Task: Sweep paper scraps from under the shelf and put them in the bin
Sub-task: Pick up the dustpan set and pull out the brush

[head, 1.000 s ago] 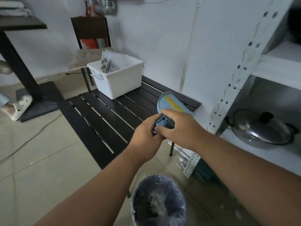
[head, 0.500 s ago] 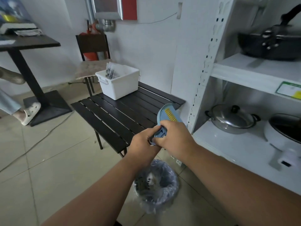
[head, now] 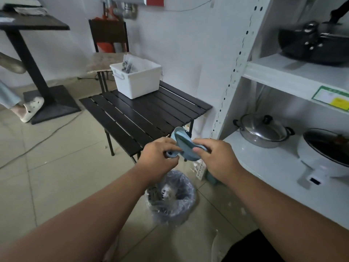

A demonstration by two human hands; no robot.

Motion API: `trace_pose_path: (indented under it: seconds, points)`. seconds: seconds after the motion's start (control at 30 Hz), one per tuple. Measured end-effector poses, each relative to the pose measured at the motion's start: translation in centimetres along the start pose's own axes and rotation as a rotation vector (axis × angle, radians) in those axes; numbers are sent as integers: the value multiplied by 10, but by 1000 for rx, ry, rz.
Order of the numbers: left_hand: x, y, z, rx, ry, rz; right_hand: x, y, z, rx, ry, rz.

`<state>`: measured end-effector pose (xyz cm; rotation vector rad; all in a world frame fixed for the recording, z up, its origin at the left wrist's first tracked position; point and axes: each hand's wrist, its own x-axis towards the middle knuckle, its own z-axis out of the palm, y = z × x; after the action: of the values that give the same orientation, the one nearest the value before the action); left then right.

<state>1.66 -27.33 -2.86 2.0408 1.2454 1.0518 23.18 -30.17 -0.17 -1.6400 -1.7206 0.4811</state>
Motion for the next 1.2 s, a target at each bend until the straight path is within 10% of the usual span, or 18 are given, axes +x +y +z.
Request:
trace_pose_path:
  seconds: [0.8, 1.2]
  points:
    - [201, -137, 6, 34, 47, -212, 156, 190, 92, -9, -5, 444]
    - [313, -133, 50, 718, -91, -161, 181, 222, 120, -133, -125, 421]
